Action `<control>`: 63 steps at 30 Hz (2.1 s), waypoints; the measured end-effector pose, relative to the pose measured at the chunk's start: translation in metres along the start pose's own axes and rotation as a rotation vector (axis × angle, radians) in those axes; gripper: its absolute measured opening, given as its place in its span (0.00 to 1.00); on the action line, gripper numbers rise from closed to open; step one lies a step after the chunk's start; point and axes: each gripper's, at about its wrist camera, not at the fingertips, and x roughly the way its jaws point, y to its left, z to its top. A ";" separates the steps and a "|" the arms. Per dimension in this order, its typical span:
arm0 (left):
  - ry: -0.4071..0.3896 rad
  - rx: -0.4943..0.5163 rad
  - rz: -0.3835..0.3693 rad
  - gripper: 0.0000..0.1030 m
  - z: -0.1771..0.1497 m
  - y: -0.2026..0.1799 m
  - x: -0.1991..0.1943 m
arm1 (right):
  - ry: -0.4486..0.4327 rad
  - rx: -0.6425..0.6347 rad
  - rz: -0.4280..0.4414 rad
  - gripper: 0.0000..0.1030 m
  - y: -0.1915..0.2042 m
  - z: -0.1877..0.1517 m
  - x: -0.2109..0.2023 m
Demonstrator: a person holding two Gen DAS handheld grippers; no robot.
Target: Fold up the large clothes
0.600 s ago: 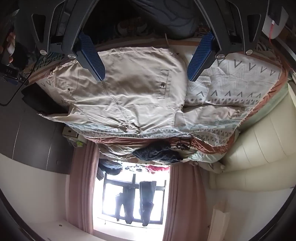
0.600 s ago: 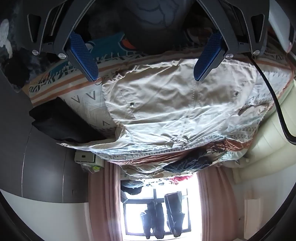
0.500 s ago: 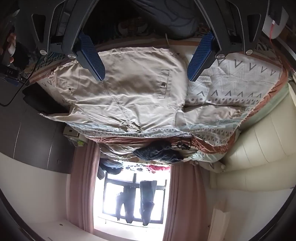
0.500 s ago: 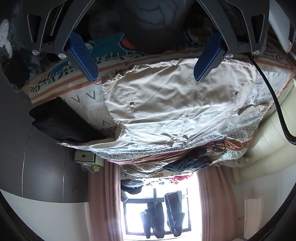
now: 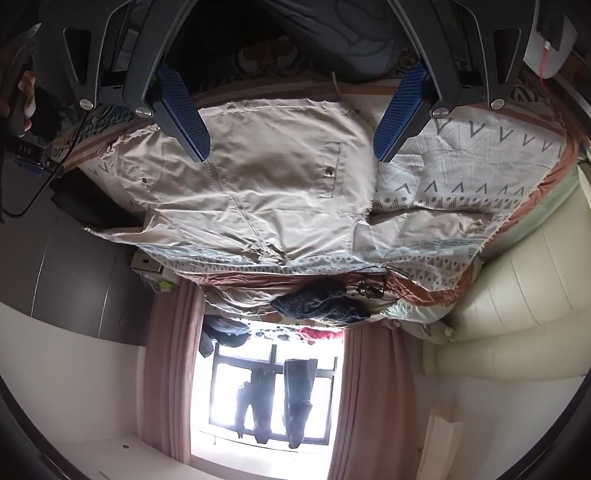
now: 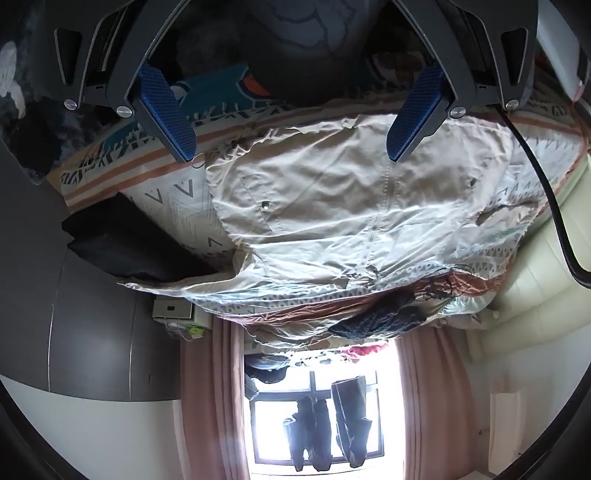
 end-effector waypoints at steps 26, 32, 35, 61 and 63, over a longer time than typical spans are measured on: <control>-0.015 -0.049 -0.009 0.88 -0.010 0.013 -0.008 | -0.010 -0.047 0.022 1.00 0.022 0.001 -0.002; -0.015 -0.033 -0.024 0.88 -0.014 0.016 -0.010 | 0.001 -0.017 0.002 1.00 0.022 0.002 0.001; -0.023 -0.027 -0.025 0.88 -0.013 0.016 -0.011 | 0.012 0.002 -0.014 1.00 0.017 0.001 0.003; 0.016 0.077 -0.048 0.88 -0.003 -0.022 -0.008 | -0.001 0.043 0.010 1.00 0.000 -0.004 0.012; 0.021 0.078 -0.051 0.88 -0.001 -0.023 -0.006 | -0.005 0.038 0.006 1.00 0.000 -0.004 0.013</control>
